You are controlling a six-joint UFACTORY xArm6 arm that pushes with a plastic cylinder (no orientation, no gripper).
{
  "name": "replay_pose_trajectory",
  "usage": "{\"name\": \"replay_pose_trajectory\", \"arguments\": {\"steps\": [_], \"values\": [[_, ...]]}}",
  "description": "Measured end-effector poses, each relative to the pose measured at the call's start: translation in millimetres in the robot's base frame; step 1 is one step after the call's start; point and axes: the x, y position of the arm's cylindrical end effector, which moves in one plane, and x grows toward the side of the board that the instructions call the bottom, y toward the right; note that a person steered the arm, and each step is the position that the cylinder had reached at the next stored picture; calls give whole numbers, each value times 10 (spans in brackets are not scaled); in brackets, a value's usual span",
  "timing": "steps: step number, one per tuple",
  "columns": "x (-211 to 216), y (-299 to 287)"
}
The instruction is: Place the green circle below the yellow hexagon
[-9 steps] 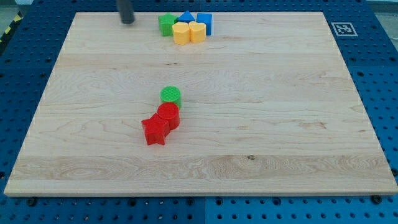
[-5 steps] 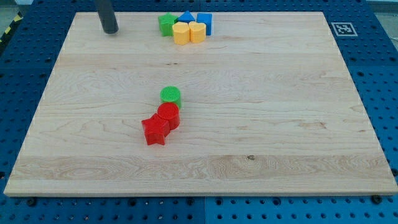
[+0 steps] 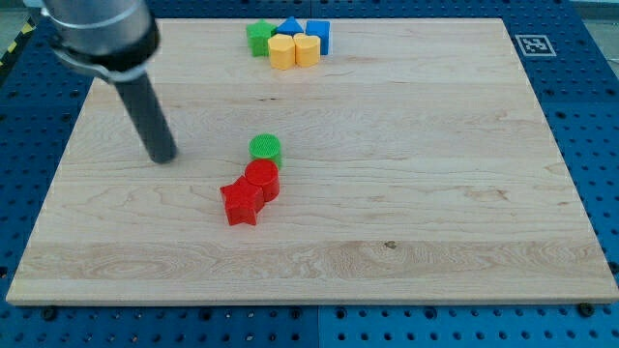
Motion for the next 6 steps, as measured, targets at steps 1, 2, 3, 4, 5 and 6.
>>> {"name": "replay_pose_trajectory", "arguments": {"steps": [1, 2, 3, 4, 5, 6], "values": [[174, 205], [258, 297], [261, 572], [261, 908], [261, 997], [136, 991]]}}
